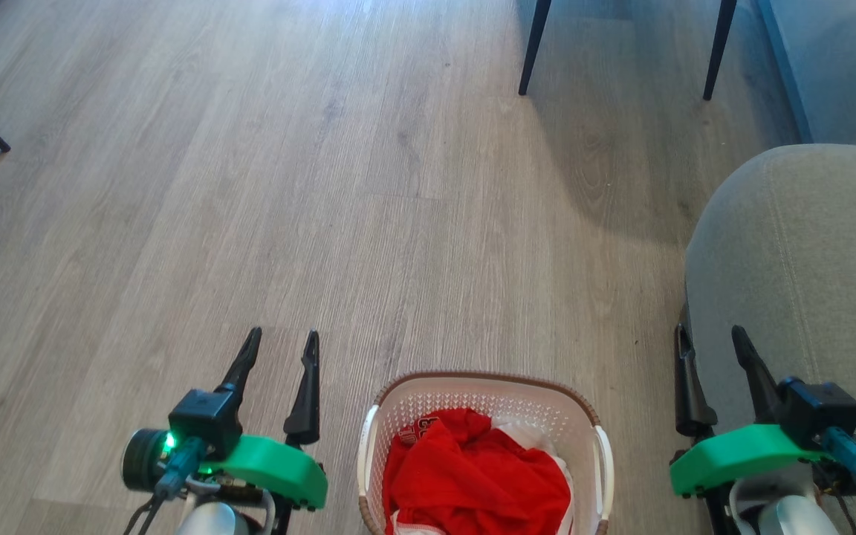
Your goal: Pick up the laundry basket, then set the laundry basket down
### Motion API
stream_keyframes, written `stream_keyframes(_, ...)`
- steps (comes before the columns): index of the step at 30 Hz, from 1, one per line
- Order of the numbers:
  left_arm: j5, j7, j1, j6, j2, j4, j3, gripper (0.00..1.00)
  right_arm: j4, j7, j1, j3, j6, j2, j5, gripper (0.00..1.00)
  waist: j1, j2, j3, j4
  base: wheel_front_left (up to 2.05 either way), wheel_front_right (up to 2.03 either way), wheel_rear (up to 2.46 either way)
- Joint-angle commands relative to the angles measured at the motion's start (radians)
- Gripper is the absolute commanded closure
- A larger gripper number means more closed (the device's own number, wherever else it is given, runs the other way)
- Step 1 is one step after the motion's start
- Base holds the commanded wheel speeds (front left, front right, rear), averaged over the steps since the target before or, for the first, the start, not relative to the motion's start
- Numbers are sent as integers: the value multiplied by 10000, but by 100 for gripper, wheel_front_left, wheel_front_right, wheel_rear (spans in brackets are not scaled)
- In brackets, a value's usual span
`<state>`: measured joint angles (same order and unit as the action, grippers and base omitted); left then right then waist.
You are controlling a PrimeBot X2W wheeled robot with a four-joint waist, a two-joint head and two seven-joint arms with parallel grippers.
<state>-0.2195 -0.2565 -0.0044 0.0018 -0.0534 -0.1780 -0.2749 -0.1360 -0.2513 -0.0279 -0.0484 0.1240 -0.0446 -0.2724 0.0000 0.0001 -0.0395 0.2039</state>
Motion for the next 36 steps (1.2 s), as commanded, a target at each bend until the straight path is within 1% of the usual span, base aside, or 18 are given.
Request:
stream_keyframes(1,48,-53,-515,51,32,312,318,0,328,-105,398,-199,67,-57,36,0,0,-1,-4,-1,0,0,0)
stream_keyframes(5,-108,-53,-484,-56,32,256,323,0,313,-105,401,-227,67,-57,15,0,0,-1,-29,-14,0,0,0)
stream_keyframes(6,-117,0,1,-64,0,-34,0,100,-1,0,1,-8,0,2,0,100,0,-1,-32,-15,0,0,0)
stream_keyframes(10,-200,3,321,-103,-6,-605,-45,100,-594,37,-179,-69,0,23,-14,100,0,-1,-38,-20,0,0,0)
stream_keyframes(36,-3113,578,55,-346,-148,-635,534,100,-691,724,125,225,14,-25,-2721,100,0,-1,54,-424,0,0,0)
